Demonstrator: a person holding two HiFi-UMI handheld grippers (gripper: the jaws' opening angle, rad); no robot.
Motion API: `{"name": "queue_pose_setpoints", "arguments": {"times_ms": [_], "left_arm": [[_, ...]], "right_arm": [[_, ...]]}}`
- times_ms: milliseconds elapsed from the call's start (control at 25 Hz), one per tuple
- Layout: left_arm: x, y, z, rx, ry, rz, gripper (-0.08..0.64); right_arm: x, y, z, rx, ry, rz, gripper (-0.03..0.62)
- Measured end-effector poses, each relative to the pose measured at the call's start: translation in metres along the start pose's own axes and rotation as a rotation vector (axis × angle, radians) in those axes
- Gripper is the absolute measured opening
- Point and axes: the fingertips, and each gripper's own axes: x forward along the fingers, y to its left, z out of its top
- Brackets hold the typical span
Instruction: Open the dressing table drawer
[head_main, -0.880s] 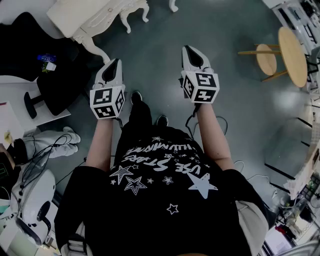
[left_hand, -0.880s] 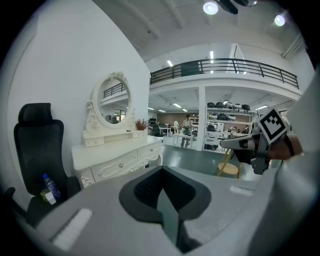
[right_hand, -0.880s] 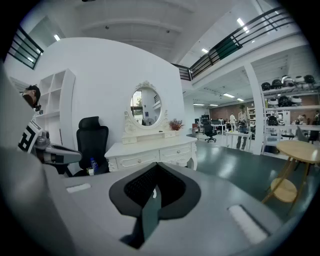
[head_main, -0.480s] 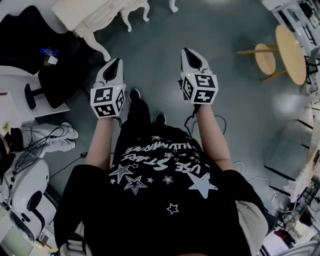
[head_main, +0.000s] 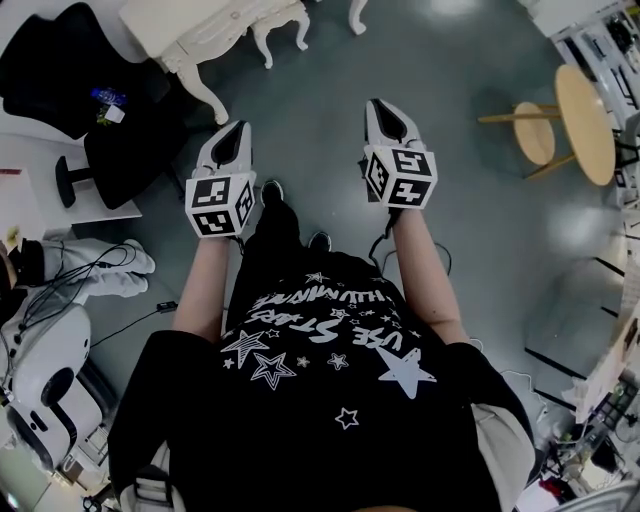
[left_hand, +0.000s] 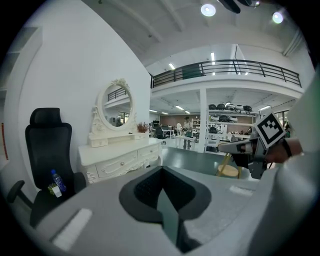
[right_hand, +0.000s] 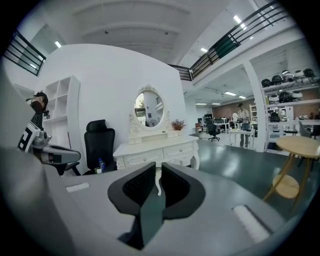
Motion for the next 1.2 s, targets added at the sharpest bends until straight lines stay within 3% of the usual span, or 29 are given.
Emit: {"name": "queue_pose_setpoints", "arguments": {"times_ms": [80, 320, 680, 1200], "left_arm": [[0.004, 0.002, 0.000, -0.008, 0.000, 0.005, 0.002], [0.037, 0.023, -0.003, -0.031, 0.023, 0.008, 0.002], [0.157, 0.078, 0.023, -0.061, 0.018, -0.041, 0.002], [0.338, 0.203, 0.103, -0.077, 0.014, -0.060, 0.002]], "right_arm": [[0.007, 0.000, 0.001, -0.006, 0.005, 0.013, 0.146], [0.051, -0.003, 0.008, 0.002, 0.022, 0.039, 0.251], [0.161, -0.037, 0.029, 0.007, 0.055, 0.013, 0.273], [0.376, -0.066, 0.119, -0.005, 0.062, -0.003, 0.273]]}}
